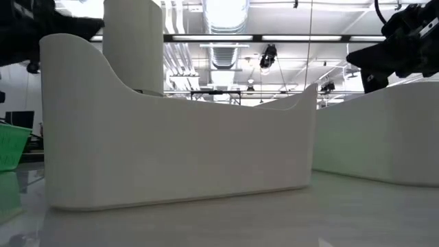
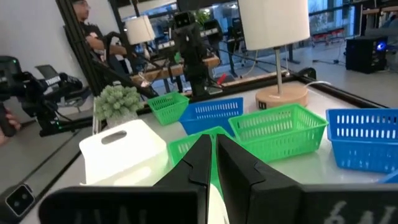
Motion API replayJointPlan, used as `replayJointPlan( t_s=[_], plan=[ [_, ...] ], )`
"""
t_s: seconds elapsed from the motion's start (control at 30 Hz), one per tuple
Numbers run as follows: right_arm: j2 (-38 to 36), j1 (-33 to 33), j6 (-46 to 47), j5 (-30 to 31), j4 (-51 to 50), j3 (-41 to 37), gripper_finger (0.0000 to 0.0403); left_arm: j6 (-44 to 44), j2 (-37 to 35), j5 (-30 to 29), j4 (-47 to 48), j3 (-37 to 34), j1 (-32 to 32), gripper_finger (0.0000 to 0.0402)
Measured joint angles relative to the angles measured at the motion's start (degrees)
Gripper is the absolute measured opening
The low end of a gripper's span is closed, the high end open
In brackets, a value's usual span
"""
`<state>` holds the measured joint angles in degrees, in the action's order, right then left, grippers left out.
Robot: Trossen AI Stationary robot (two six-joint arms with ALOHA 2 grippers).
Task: Stack baskets by color
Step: Stack the top green bin on top of the bottom right green bin
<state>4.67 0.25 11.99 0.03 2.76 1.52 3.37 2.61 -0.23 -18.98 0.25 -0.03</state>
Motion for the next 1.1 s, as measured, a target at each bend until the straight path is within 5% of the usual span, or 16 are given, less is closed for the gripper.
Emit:
replayJointPlan(
  t_s=[0.3, 0.63, 1.1],
  plan=[
    [0.4, 0.0, 1.0, 6.5, 1.7, 0.0, 0.0018, 0.0, 0.0, 0.0, -18.0, 0.0, 0.0, 0.0000],
    [9.7, -0.5, -6.9, 10.2, 19.6, 0.0, 0.0018, 3.0, 0.0, -0.6, -23.8, 0.4, 0.0, 0.0000],
    [27.1, -5.4, -15.0, 15.1, 29.2, 6.0, 0.0018, 22.3, 2.0, -18.4, -24.7, 0.4, 0.0, 0.0000]
  ],
)
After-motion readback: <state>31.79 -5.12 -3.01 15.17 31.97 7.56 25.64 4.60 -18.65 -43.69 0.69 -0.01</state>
